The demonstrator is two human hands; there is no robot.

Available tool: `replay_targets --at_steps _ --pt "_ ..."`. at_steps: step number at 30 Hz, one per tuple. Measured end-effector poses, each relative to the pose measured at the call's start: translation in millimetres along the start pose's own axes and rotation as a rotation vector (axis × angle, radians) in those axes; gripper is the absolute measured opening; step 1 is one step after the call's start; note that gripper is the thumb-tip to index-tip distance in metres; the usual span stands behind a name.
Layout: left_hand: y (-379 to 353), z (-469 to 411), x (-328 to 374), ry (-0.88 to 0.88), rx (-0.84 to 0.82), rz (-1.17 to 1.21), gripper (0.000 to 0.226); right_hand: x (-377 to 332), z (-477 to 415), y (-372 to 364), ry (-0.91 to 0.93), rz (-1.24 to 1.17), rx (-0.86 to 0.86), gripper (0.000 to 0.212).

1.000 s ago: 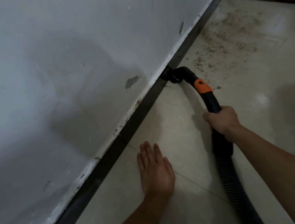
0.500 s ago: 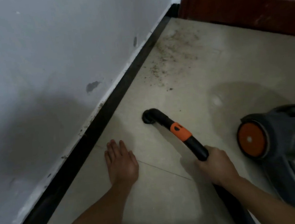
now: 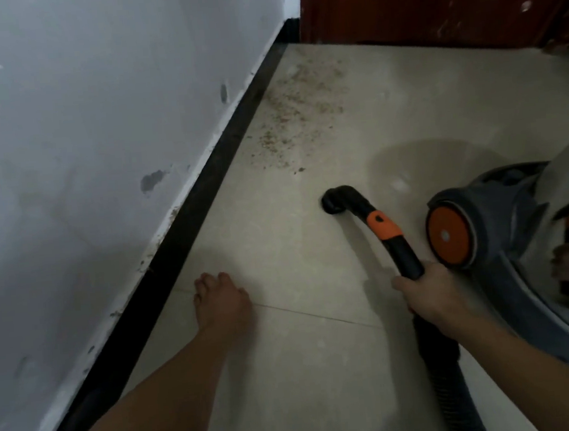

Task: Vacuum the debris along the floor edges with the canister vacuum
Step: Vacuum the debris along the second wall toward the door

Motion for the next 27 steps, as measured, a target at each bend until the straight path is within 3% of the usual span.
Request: replay_targets --at_steps 5,8,11,14,18,21,25,27 --pt "17 -35 17 -0.09 0.038 -0.027 0.026 -10 0 -37 0.039 -0.022 -0.085 0.009" --pt "22 -74 33 -0.182 0.083 -0.036 0.027 13 -15 -12 -0.044 -0.04 0.069 0.011" --pt "19 -104 43 -0.147 0.108 -0.035 0.039 19 -29 12 -0.116 -0.084 0.2 0.012" --pt "8 -116 54 -0.126 0.153 -0.074 0.054 1 -41 0 -0.077 -0.088 0.131 0.011" --pt "6 -117 52 -0.148 0.293 -0.034 0.056 -36 -62 -30 -0.022 -0.056 0.005 0.009" --pt "6 -122 49 -0.149 0.297 -0.018 0.063 -70 -80 -48 -0.005 -0.073 0.028 0.009" --pt "6 -119 49 -0.142 0.276 -0.016 0.063 -91 -84 -82 0.018 -0.022 -0.07 0.01" --pt "6 -120 49 -0.139 0.264 0.002 0.063 -88 -89 -75 -0.008 -0.04 -0.009 0.011"
Point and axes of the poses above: each hand's wrist, its own z-axis away from the middle knuckle, its own y-axis out of the back of the hand, x = y × z, the point moved 8 cm from there along -z, towards the middle knuckle, and after that the axes turned 6 degrees about -y, right-handed, at the moved point
